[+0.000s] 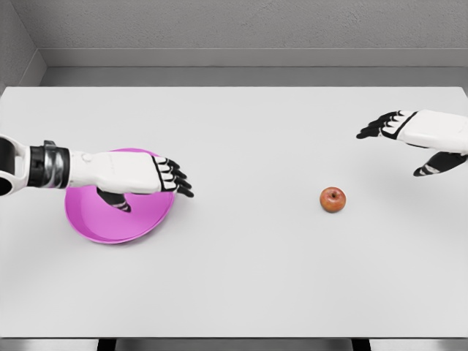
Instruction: Put the apple on the plate with both arms
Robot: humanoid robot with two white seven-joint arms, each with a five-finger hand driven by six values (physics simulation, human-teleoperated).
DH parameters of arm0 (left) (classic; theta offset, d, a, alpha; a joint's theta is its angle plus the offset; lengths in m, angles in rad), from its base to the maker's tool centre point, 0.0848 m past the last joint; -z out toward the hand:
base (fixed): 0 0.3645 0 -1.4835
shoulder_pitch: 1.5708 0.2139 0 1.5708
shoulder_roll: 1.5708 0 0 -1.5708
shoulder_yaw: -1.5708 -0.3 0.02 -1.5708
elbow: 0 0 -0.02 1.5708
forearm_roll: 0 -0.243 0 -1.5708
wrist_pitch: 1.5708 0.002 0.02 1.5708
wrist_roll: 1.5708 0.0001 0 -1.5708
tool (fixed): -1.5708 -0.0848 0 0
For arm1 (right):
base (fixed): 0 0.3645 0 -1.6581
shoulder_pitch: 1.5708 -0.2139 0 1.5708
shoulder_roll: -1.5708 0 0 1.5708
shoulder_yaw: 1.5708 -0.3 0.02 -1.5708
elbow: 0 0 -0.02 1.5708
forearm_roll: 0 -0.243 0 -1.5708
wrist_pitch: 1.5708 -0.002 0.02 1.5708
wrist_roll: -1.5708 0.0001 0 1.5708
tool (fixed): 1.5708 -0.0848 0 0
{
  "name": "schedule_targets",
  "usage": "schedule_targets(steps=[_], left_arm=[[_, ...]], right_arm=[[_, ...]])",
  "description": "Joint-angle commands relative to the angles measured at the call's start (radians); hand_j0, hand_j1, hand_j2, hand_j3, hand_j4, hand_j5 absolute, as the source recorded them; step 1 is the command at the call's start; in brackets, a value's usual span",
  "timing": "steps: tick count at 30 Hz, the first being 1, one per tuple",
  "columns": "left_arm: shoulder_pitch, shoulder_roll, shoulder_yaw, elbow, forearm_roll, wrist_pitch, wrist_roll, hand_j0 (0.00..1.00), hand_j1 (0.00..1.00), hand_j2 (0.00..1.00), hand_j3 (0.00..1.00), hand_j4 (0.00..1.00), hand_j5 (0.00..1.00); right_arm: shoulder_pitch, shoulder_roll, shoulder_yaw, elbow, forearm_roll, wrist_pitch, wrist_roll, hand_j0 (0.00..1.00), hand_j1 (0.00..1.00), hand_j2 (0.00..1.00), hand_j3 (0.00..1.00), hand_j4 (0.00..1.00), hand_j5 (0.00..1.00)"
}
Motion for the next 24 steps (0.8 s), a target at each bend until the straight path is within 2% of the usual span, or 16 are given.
schedule_targets(steps=[1, 4, 6, 9, 11, 14, 17, 20, 22, 24], left_arm=[[0.0, 0.001, 0.007, 0.004, 0.008, 0.002, 0.001, 1.0, 1.0, 1.0, 1.0, 1.0, 1.0], [0.0, -0.001, 0.007, 0.004, 0.008, 0.002, -0.001, 1.0, 1.0, 1.0, 1.0, 1.0, 1.0], [-0.002, -0.001, 0.007, 0.004, 0.008, 0.002, -0.001, 1.0, 1.0, 1.0, 1.0, 1.0, 1.0], [-0.002, 0.001, 0.009, 0.004, 0.008, 0.002, -0.001, 1.0, 1.0, 1.0, 1.0, 1.0, 1.0], [0.0, 0.001, 0.009, 0.004, 0.008, 0.002, -0.001, 1.0, 1.0, 1.0, 1.0, 1.0, 1.0], [0.0, 0.001, 0.009, 0.002, 0.008, 0.002, -0.001, 1.0, 1.0, 1.0, 1.0, 1.0, 1.0], [0.0, 0.001, 0.009, 0.002, 0.008, 0.002, 0.001, 1.0, 1.0, 1.0, 1.0, 1.0, 1.0], [0.0, 0.001, 0.009, 0.002, 0.008, 0.002, -0.001, 1.0, 1.0, 1.0, 1.0, 1.0, 1.0], [0.0, 0.001, 0.01, 0.002, 0.008, 0.002, -0.001, 1.0, 1.0, 1.0, 1.0, 1.0, 1.0], [0.002, 0.007, 0.019, 0.005, 0.041, 0.002, 0.002, 1.0, 1.0, 1.0, 1.0, 1.0, 1.0]], right_arm=[[-0.005, -0.001, 0.0, -0.012, -0.007, 0.003, 0.0, 1.0, 1.0, 1.0, 1.0, 1.0, 1.0], [-0.006, -0.002, 0.003, -0.03, -0.007, 0.003, 0.0, 1.0, 1.0, 1.0, 1.0, 1.0, 1.0], [-0.005, -0.002, 0.05, -0.023, -0.025, 0.003, 0.0, 1.0, 1.0, 1.0, 1.0, 1.0, 1.0], [-0.009, -0.002, 0.179, 0.002, -0.165, 0.003, 0.0, 1.0, 1.0, 1.0, 1.0, 1.0, 1.0], [-0.012, 0.031, 0.205, 0.014, -0.199, 0.003, 0.0, 1.0, 1.0, 1.0, 1.0, 1.0, 1.0], [-0.018, 0.071, 0.204, 0.062, -0.199, 0.003, 0.0, 1.0, 1.0, 1.0, 1.0, 1.0, 1.0], [-0.021, 0.073, 0.205, 0.063, -0.199, 0.003, 0.0, 1.0, 1.0, 1.0, 1.0, 1.0, 1.0], [-0.026, 0.08, 0.213, 0.1, -0.19, 0.031, 0.0, 1.0, 1.0, 1.0, 1.0, 1.0, 1.0], [-0.049, 0.099, 0.251, 0.149, -0.179, 0.032, 0.0, 1.0, 1.0, 1.0, 1.0, 1.0, 1.0], [-0.057, 0.107, 0.273, 0.165, -0.139, 0.032, 0.0, 1.0, 1.0, 1.0, 1.0, 1.0, 1.0]])
